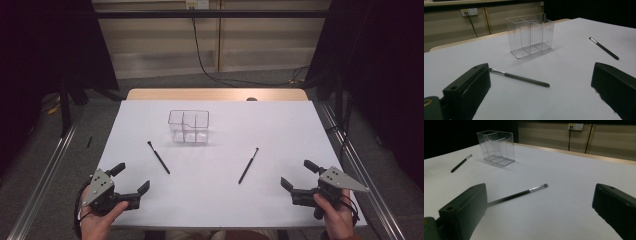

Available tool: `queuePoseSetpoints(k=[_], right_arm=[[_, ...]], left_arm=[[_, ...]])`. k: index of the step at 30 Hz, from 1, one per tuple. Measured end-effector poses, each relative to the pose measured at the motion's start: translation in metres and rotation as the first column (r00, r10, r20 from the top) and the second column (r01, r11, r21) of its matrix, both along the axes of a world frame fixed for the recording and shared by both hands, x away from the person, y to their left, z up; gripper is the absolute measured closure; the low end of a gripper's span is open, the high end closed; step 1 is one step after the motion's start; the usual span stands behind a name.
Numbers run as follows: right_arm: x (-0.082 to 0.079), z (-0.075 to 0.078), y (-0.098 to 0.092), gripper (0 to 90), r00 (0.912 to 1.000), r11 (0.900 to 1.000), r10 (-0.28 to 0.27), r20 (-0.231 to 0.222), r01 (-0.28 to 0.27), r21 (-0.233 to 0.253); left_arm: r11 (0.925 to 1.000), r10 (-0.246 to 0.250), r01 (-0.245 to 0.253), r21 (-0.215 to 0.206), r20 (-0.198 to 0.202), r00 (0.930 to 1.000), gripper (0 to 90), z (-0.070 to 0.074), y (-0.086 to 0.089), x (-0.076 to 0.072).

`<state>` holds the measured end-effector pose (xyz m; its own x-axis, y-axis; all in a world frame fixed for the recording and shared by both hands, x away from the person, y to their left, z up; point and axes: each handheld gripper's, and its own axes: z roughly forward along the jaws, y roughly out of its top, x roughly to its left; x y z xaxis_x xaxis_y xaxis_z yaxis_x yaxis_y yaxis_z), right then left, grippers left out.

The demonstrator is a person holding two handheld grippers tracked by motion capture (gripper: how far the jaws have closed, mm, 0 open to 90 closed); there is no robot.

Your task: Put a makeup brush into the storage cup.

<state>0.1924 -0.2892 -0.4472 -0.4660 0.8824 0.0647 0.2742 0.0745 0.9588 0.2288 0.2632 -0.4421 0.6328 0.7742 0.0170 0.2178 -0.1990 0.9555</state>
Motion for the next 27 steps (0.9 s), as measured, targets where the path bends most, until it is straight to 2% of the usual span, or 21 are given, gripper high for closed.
queuePoseSetpoints(k=[6,11,18,21,23,25,27], right_arm=[[0.0,0.0,-0.001,0.0,1.0,1.0,-0.004,-0.008,0.004,0.011],[0.001,-0.001,0.0,0.0,0.9999,1.0,0.009,-0.011,-0.009,0.004],[0.001,-0.001,0.0,0.0,0.9998,1.0,0.008,-0.015,-0.008,-0.002],[0.001,-0.002,0.001,0.0,0.9998,1.0,0.011,-0.019,-0.011,-0.007],[0.0,-0.001,0.0,0.0,0.9998,1.0,0.008,-0.019,-0.009,-0.008],[0.0,-0.001,0.0,0.0,0.9998,1.0,0.008,-0.02,-0.008,-0.009],[0.0,-0.001,0.001,0.0,0.9998,1.0,0.008,-0.019,-0.008,-0.008]], left_arm=[[0.9999,0.01,-0.01,-0.001,-0.011,0.9999,3.1,0.0,0.0,0.0],[0.9999,0.01,-0.01,0.014,-0.014,0.9999,3.8,0.001,0.0,0.0],[1.0,0.002,-0.002,0.009,-0.014,0.9999,4.3,0.004,0.0,0.0],[0.9997,0.001,-0.002,-0.022,-0.027,0.9996,4.6,0.006,-0.001,0.003],[0.9997,0.002,-0.003,-0.022,-0.034,0.9994,4.8,0.008,-0.002,0.005],[1.0,-0.003,0.003,-0.009,-0.024,0.9997,4.8,0.01,-0.005,0.006],[0.9999,0.011,-0.011,-0.003,-0.023,0.9997,4.8,0.013,-0.006,0.008]])
